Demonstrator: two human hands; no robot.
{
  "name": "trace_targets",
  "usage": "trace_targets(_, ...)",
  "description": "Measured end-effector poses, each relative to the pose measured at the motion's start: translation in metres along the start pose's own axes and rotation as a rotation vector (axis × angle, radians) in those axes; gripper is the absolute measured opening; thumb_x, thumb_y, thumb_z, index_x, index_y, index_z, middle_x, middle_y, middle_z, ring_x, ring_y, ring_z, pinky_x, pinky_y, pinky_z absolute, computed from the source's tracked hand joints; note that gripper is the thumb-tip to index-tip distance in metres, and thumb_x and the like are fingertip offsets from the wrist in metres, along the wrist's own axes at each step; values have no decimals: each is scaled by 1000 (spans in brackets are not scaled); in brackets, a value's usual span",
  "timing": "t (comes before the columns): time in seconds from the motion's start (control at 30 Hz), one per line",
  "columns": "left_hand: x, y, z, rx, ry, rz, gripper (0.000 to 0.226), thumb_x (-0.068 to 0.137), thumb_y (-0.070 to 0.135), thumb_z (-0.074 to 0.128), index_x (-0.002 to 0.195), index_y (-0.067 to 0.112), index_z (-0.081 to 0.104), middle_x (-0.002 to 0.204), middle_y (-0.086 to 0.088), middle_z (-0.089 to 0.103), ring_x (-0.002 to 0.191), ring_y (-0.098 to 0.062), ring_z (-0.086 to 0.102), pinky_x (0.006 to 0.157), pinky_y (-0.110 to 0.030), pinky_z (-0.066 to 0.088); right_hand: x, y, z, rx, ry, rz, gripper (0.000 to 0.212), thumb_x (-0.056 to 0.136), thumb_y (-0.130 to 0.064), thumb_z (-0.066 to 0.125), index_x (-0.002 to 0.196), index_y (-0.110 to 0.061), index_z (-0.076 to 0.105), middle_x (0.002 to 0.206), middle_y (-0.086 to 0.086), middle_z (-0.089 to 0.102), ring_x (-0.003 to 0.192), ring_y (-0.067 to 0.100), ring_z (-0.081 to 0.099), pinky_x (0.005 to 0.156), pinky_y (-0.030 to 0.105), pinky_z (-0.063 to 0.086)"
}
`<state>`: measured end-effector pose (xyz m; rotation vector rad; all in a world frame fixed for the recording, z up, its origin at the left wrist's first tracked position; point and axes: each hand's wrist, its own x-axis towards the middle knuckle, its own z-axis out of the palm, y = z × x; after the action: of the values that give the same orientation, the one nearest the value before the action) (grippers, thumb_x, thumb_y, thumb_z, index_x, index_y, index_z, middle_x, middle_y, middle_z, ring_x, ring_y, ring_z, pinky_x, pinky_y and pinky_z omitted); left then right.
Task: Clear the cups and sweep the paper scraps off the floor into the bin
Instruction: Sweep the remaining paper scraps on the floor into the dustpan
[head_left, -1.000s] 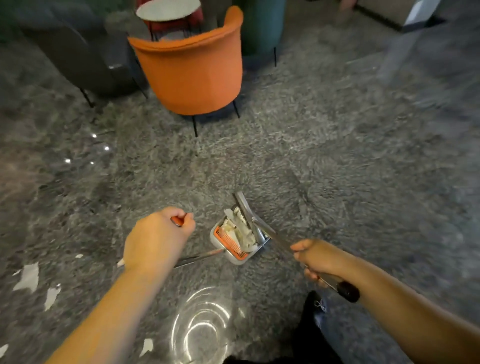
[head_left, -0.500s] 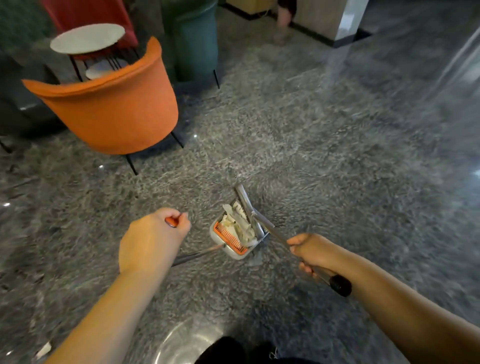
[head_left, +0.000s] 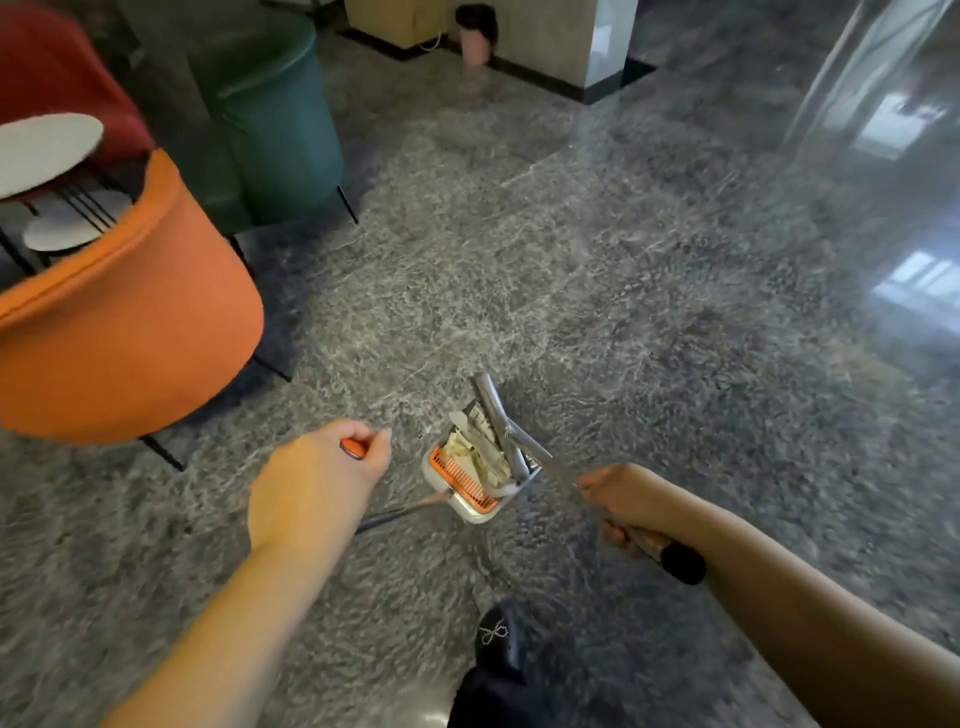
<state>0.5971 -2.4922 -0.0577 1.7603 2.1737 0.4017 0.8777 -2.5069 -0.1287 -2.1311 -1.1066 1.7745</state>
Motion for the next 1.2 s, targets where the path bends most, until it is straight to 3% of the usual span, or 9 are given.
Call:
trace_targets(0.1, 67, 32, 3, -9, -30, 17, 27, 90, 55, 55, 78, 33, 65, 62, 11, 62, 62, -16, 59, 50, -28, 43, 34, -44, -34, 16, 39, -8, 28, 98, -14, 41, 119, -5, 57, 56, 5, 48, 32, 10, 44, 34, 17, 35)
trace_targets(0.17, 111, 55, 5, -10, -32, 34, 27, 90, 54, 56, 74, 33, 63, 63, 10, 63, 64, -18, 60, 52, -29, 45, 57, -71, -56, 74, 70, 40, 31, 100, -20, 38, 117, -3, 57, 52, 9, 47, 34, 16, 43, 35, 16, 34)
trace_targets(0.33, 211, 108, 17, -2, -27, 30, 25, 89, 55, 56, 77, 35, 64, 68, 10, 64, 68, -21, 60, 54, -30, 44, 117, -137, -112, 137, 106, 92, 32, 100, -25, 37, 77, -10, 52, 43, 6, 47, 39, 18, 39, 40, 17, 32)
trace_targets(0.5, 315, 163, 40, 5, -2, 9, 25, 89, 56, 56, 82, 35, 66, 75, 8, 67, 71, -20, 61, 58, -31, 50, 202, -200, -185, 141, 120, 87, 37, 98, -31, 36, 112, -6, 59, 49, 8, 49, 37, 17, 40, 37, 17, 32)
trace_targets(0.57, 358, 189, 50, 10, 12, -9, 24, 89, 56, 56, 83, 35, 66, 76, 7, 67, 73, -21, 61, 60, -32, 52, 237, -228, -219, 117, 91, 63, 34, 97, -29, 37, 114, -9, 60, 49, 9, 49, 36, 18, 41, 34, 18, 33)
trace_targets(0.7, 434, 235, 57, 0, 18, -57, 22, 89, 56, 57, 81, 36, 64, 75, 7, 67, 72, -22, 60, 61, -33, 52, 293, -289, -281, 97, 53, 75, 36, 98, -30, 41, 82, -6, 62, 47, 10, 50, 39, 21, 41, 39, 20, 34)
trace_targets(0.87, 530, 280, 59, -46, 53, -99, 23, 88, 54, 59, 77, 34, 64, 74, 7, 67, 73, -23, 61, 64, -35, 53, 354, -369, -339, 79, 38, 107, 47, 95, -38, 43, 65, -3, 52, 42, 11, 46, 42, 22, 40, 47, 22, 32)
trace_targets(1.07, 656, 312, 65, -68, 78, -90, 25, 88, 54, 58, 77, 32, 66, 70, 10, 65, 71, -20, 60, 64, -34, 54, 430, -457, -391, 77, -6, 67, 27, 99, -27, 43, 82, -10, 55, 38, 8, 48, 36, 21, 41, 41, 18, 32)
trace_targets(1.2, 742, 329, 68, -45, 61, -64, 26, 89, 54, 58, 78, 32, 65, 68, 13, 61, 70, -19, 58, 63, -32, 50, 483, -520, -415, 101, 53, 63, 23, 98, -23, 42, 95, -5, 55, 41, 7, 45, 29, 16, 39, 36, 15, 31)
